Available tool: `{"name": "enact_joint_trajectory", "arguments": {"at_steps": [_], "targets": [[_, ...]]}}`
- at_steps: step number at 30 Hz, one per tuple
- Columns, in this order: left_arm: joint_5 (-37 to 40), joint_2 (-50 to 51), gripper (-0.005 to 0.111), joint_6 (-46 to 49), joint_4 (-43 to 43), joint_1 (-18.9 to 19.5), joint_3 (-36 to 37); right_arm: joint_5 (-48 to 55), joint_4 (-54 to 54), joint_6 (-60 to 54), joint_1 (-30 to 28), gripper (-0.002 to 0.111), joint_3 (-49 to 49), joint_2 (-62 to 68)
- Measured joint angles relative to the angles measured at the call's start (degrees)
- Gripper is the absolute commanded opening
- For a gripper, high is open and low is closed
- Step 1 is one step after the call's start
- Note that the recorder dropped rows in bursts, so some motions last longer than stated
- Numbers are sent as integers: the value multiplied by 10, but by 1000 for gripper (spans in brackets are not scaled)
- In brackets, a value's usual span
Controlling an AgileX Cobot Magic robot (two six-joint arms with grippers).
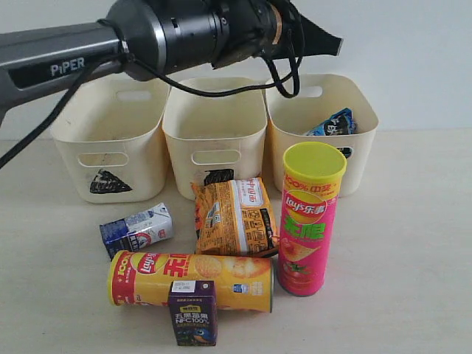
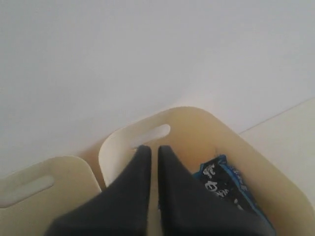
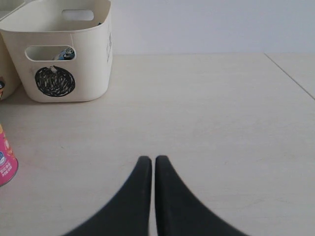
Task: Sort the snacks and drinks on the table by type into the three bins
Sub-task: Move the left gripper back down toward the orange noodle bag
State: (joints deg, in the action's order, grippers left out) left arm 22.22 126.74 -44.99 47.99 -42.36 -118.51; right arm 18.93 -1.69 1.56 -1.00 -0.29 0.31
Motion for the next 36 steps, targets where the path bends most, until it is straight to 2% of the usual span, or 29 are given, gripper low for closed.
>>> {"name": "enact_joint_trajectory", "arguments": {"at_steps": [2, 4, 8, 14, 18, 24, 31, 36], "targets": [[6, -16, 4, 133, -117, 0, 4, 0, 0, 0, 0, 0, 0, 0], [20, -42, 4, 311, -293, 0, 27, 0, 0, 0, 0, 0, 0, 0], [31, -76, 4, 436, -397, 0, 65, 0, 0, 0, 0, 0, 0, 0], [32, -141, 4, 491, -422, 0, 143, 0, 0, 0, 0, 0, 0, 0], [34, -229, 4, 502, -438, 2, 259, 0, 0, 0, 0, 0, 0, 0], [43, -292, 4, 517, -487, 23, 344, 0, 0, 0, 0, 0, 0, 0], [43, -348, 4, 524, -500, 46, 424, 0, 0, 0, 0, 0, 0, 0], [-7, -381, 4, 526, -521, 67, 492, 0, 0, 0, 0, 0, 0, 0]]}}
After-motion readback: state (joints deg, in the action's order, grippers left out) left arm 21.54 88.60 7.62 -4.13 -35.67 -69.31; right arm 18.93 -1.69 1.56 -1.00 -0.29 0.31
